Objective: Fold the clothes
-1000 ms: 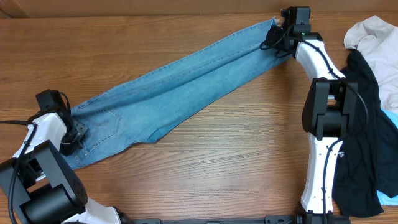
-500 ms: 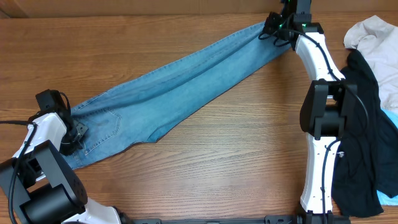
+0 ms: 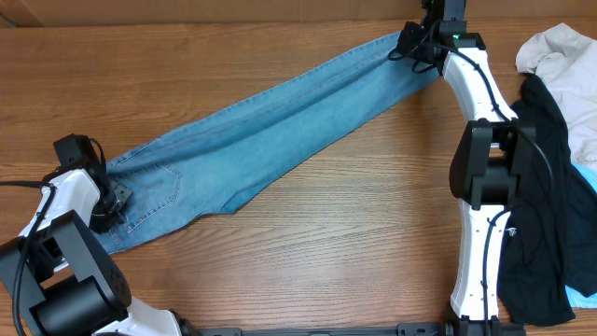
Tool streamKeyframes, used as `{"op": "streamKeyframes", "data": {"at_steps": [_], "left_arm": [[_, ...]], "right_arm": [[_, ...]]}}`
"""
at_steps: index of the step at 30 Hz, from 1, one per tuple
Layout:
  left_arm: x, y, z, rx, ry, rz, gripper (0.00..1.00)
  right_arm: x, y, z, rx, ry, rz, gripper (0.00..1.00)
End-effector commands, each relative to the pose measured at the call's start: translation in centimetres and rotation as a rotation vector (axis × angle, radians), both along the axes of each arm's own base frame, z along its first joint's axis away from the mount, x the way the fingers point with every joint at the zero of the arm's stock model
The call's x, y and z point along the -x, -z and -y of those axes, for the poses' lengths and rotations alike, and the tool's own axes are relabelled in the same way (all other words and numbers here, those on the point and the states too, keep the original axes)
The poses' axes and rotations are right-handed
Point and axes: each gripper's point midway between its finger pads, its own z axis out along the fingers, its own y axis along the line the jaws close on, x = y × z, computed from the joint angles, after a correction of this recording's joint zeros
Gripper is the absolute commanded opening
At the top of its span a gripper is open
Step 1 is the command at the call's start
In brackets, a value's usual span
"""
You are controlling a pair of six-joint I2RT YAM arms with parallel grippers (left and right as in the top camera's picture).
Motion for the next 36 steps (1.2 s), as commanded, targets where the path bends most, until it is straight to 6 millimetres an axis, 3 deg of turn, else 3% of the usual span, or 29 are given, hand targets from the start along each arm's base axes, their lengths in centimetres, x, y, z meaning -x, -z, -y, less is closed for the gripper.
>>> {"op": "streamKeyframes", "data": {"at_steps": [1, 9, 18, 36], "left_arm": [[2.2, 1.3, 0.0, -0.005, -0.032, -0.069, 0.12], [2.2, 1.3, 0.0, -0.005, -0.031, -0.07, 0.12], [2.2, 1.3, 0.0, -0.005, -0.029, -0.071, 0.12], [2.2, 1.3, 0.0, -0.005, -0.028, -0.071, 0.12]], "right_arm": [[-1.0, -8.0, 3.1, 0.049, 0.08, 0.148, 0.04], [-0.9, -8.6, 3.6, 0.068, 0.101, 0.152, 0.04], [-0.4, -12.9, 4.7, 0.106, 0.149, 0.217, 0.04], [-0.3, -12.8, 4.7, 0.106, 0.148, 0.212, 0.04]]}}
